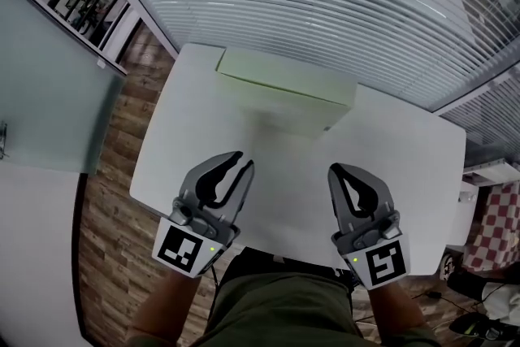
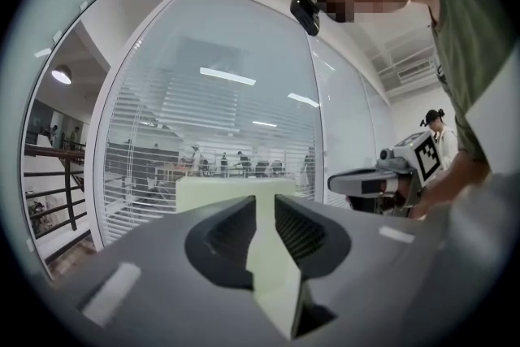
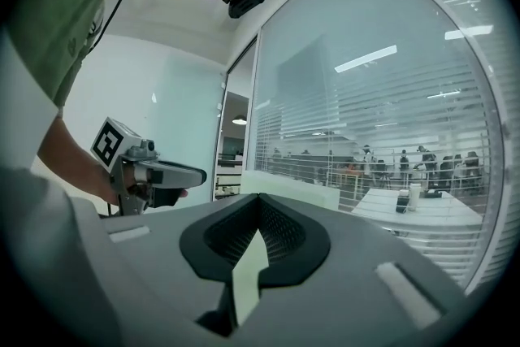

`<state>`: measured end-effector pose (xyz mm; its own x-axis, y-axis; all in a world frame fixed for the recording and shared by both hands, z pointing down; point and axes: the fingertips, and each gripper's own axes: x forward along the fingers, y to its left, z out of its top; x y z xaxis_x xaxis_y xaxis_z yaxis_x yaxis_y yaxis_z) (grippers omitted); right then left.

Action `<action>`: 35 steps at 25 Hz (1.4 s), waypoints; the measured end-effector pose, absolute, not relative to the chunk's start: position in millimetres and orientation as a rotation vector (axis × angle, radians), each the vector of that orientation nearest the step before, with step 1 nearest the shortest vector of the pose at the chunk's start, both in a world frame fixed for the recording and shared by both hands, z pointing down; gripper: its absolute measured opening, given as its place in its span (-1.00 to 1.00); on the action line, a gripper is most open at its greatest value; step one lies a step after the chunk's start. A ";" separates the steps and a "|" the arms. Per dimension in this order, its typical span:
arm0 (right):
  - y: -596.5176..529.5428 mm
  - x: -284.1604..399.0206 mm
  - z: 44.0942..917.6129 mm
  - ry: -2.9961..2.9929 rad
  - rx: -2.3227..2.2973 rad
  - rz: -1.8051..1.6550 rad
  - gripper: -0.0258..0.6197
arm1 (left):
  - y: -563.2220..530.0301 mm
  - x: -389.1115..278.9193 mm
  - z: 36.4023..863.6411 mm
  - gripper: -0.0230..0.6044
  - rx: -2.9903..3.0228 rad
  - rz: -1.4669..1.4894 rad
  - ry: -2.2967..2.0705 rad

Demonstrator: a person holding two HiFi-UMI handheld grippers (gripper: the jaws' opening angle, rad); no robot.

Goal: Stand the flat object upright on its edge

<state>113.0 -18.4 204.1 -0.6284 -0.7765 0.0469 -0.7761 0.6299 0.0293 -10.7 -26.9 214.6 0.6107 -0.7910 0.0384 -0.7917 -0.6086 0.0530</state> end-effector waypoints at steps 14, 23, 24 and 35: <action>-3.9 99.3 211.0 -2.820 1.171 0.023 -0.89 | -6.2 5.1 217.4 -0.86 2.745 0.030 -1.340; -4.7 98.3 223.0 -2.811 1.136 0.053 -0.89 | -4.2 -1.2 229.3 -0.92 2.705 0.040 -1.360; -5.2 98.4 224.2 -2.810 1.133 0.055 -0.89 | -4.5 -1.7 230.9 -0.92 2.699 0.039 -1.361; -11.5 100.3 223.1 -2.815 1.123 0.055 -0.89 | -12.4 -5.6 228.3 -0.93 2.685 0.031 -1.393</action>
<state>100.3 -11.5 223.1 -0.7204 -0.6838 0.1158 -0.6878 0.7259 0.0076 -5.6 -12.4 228.3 0.5773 -0.8134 0.0717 -0.8158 -0.5707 0.0935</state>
